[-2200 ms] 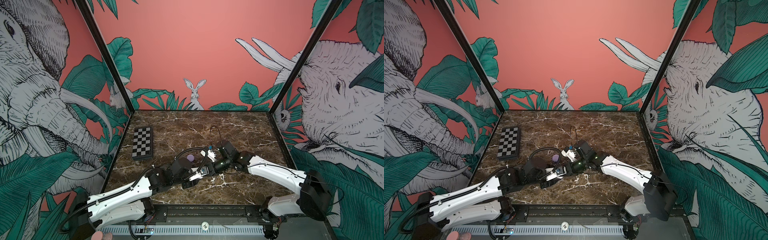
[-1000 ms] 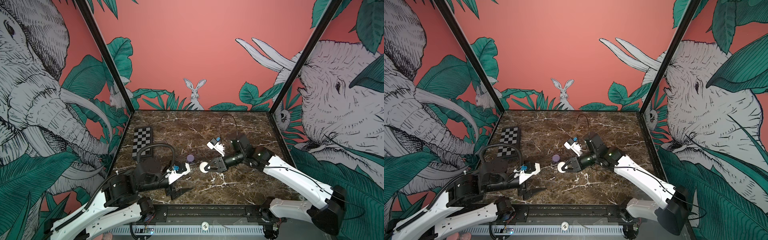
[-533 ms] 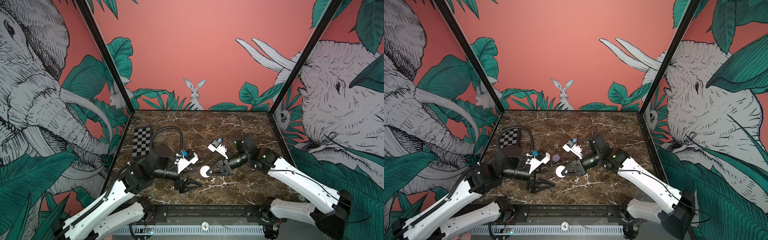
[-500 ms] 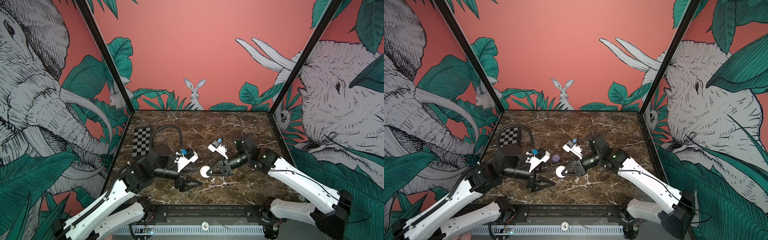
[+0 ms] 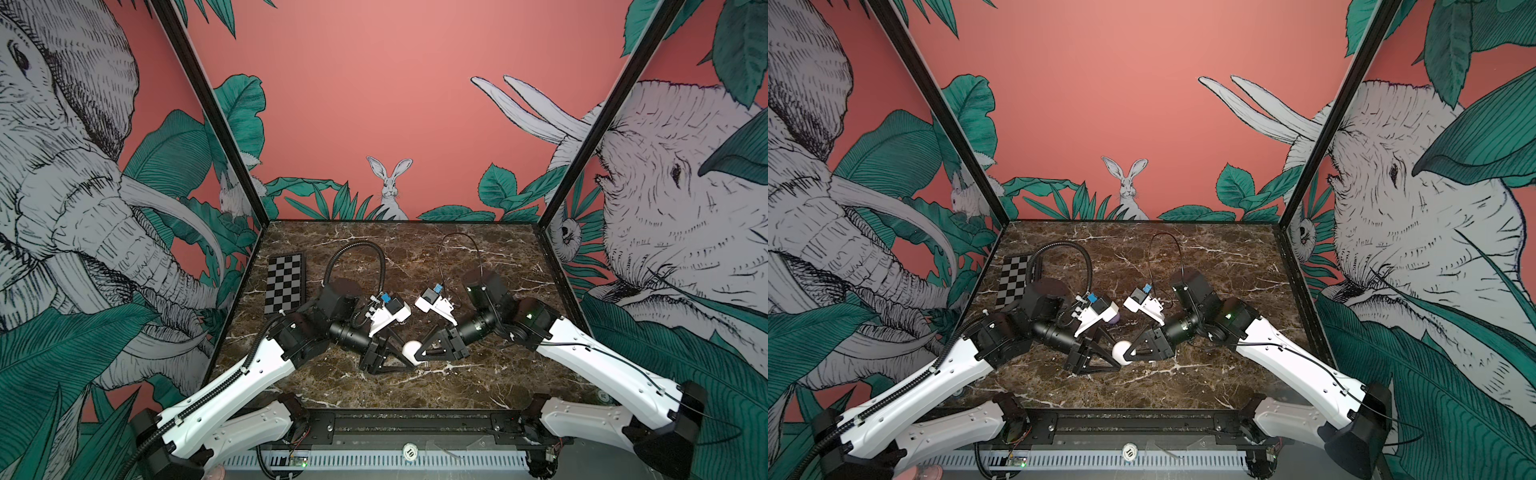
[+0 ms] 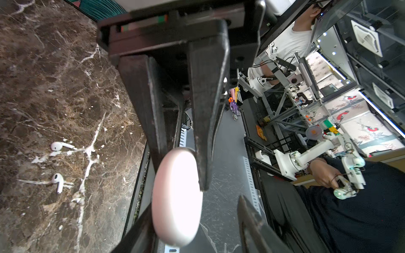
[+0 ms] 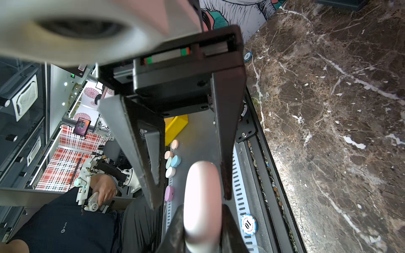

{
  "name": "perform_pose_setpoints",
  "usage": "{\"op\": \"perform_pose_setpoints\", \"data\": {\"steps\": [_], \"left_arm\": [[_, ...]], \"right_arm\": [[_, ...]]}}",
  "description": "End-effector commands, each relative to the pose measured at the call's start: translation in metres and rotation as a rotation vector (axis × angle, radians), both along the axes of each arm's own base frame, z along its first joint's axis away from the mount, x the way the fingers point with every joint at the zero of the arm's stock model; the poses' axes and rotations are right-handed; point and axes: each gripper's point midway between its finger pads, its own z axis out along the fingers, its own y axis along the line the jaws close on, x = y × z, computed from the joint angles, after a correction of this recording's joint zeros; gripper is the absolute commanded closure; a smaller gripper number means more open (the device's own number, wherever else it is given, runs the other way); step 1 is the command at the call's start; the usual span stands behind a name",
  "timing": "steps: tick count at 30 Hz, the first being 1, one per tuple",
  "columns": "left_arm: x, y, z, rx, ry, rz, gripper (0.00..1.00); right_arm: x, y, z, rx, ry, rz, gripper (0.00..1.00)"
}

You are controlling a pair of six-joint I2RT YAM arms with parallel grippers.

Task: Insert wireless bluetooth earbuds into charging case
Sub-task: Pick up the charging case from the center of the table.

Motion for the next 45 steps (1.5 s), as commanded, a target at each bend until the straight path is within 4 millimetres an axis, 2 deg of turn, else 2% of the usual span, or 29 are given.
{"op": "perform_pose_setpoints", "data": {"steps": [1,7,14,16,18,19,22,24,27,33,36,41,45], "left_arm": [[-0.012,0.004,0.016,-0.040,-0.022,-0.066,0.48],[-0.012,0.003,0.010,-0.031,-0.010,-0.076,0.67],[-0.010,-0.002,0.011,-0.034,0.014,-0.090,0.77],[-0.010,-0.003,0.011,-0.037,0.022,-0.098,0.85],[-0.009,-0.005,0.007,-0.030,0.032,-0.102,0.98],[-0.008,-0.006,0.005,-0.027,0.034,-0.102,1.00],[-0.005,-0.007,-0.001,-0.011,0.045,-0.087,1.00],[-0.001,-0.006,-0.006,0.008,0.019,-0.051,1.00],[0.005,-0.002,-0.003,-0.029,-0.093,0.005,1.00],[0.029,0.012,0.003,-0.154,-0.381,0.230,1.00],[0.029,0.011,0.001,-0.170,-0.430,0.208,1.00],[0.014,0.010,-0.003,-0.208,-0.463,0.100,1.00],[0.014,0.016,-0.005,-0.274,-0.614,0.115,1.00]], "right_arm": [[0.002,0.001,0.004,0.018,-0.058,-0.004,1.00],[0.001,0.002,0.001,0.002,-0.056,-0.003,1.00],[0.001,0.004,-0.004,-0.025,-0.063,0.002,1.00],[-0.001,0.005,-0.006,-0.037,-0.067,0.010,0.95],[-0.001,0.005,-0.009,-0.053,-0.081,0.013,0.86],[-0.001,0.005,-0.009,-0.053,-0.085,0.011,0.80],[0.003,0.002,-0.007,-0.062,-0.119,-0.020,0.56],[0.005,-0.001,-0.004,-0.062,-0.153,-0.043,0.36],[0.013,-0.008,0.002,-0.074,-0.225,-0.104,0.17],[0.021,-0.023,0.029,-0.005,-0.386,-0.201,0.03],[0.024,-0.025,0.035,0.041,-0.433,-0.236,0.02],[0.039,-0.028,0.039,0.048,-0.504,-0.325,0.02],[0.048,-0.035,0.045,0.048,-0.589,-0.387,0.02]]}}
